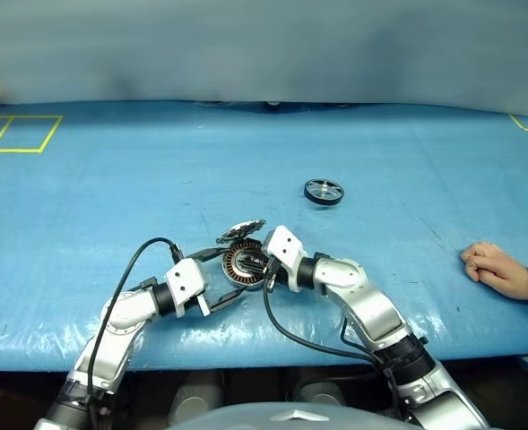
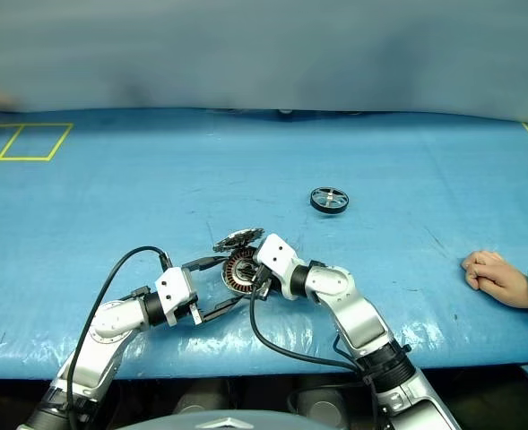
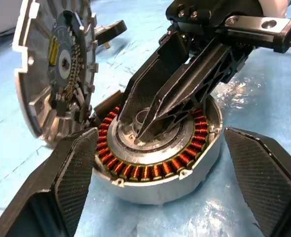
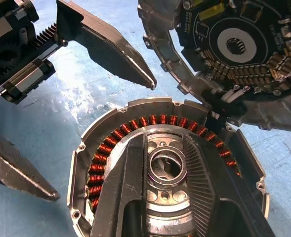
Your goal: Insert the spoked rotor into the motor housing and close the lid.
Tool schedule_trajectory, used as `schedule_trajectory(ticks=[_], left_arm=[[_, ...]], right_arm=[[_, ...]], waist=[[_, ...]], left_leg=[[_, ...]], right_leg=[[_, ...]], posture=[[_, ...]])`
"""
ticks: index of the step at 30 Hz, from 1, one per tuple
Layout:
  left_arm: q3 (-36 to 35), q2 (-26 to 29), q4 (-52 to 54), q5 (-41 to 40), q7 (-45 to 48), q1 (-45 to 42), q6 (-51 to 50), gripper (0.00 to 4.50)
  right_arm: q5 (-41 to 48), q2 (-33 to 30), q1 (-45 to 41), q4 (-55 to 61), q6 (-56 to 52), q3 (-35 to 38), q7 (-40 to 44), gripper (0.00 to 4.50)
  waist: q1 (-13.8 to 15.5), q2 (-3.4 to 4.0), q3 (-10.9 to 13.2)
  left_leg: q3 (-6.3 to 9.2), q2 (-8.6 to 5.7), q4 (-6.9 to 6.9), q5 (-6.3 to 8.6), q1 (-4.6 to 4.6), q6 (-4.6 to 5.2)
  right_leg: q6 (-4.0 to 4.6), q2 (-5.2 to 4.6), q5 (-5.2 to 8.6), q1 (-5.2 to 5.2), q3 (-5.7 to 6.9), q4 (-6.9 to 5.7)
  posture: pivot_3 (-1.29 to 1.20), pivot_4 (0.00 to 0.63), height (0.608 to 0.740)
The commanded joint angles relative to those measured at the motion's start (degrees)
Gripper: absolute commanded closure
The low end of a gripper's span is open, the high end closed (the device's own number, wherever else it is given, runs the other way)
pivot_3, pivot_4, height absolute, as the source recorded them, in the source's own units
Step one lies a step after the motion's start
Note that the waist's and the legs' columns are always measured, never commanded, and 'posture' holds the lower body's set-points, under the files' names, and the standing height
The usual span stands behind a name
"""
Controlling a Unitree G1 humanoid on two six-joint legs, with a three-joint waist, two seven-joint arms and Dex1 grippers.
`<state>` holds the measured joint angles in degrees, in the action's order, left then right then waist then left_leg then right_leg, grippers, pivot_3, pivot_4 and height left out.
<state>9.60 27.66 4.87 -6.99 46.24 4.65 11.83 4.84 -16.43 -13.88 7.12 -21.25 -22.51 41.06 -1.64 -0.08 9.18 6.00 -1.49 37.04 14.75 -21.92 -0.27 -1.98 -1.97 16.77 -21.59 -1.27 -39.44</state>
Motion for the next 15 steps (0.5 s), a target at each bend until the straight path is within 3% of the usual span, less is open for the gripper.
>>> schedule_trajectory(ticks=[1, 15], left_arm=[[-1.39, 0.44, 2.13, -1.34, 0.02, 0.95, 2.34, 0.17], [-1.38, -0.64, 1.43, -5.87, 1.25, 1.30, -0.34, 0.17]], right_arm=[[0.21, 0.46, -0.93, 1.84, 0.88, -0.38, 0.40, 3.52], [-0.40, 0.83, -1.23, 1.00, 0.63, -1.39, 0.22, 3.52]], waist=[[0.00, 0.00, 0.00], [0.00, 0.00, 0.00]], left_leg=[[0.00, 0.00, 0.00, 0.00, 0.00, 0.00], [0.00, 0.00, 0.00, 0.00, 0.00, 0.00]], right_leg=[[0.00, 0.00, 0.00, 0.00, 0.00, 0.00], [0.00, 0.00, 0.00, 0.00, 0.01, -0.01]], posture=[[0.00, 0.150, 0.740], [0.00, 0.150, 0.740]])
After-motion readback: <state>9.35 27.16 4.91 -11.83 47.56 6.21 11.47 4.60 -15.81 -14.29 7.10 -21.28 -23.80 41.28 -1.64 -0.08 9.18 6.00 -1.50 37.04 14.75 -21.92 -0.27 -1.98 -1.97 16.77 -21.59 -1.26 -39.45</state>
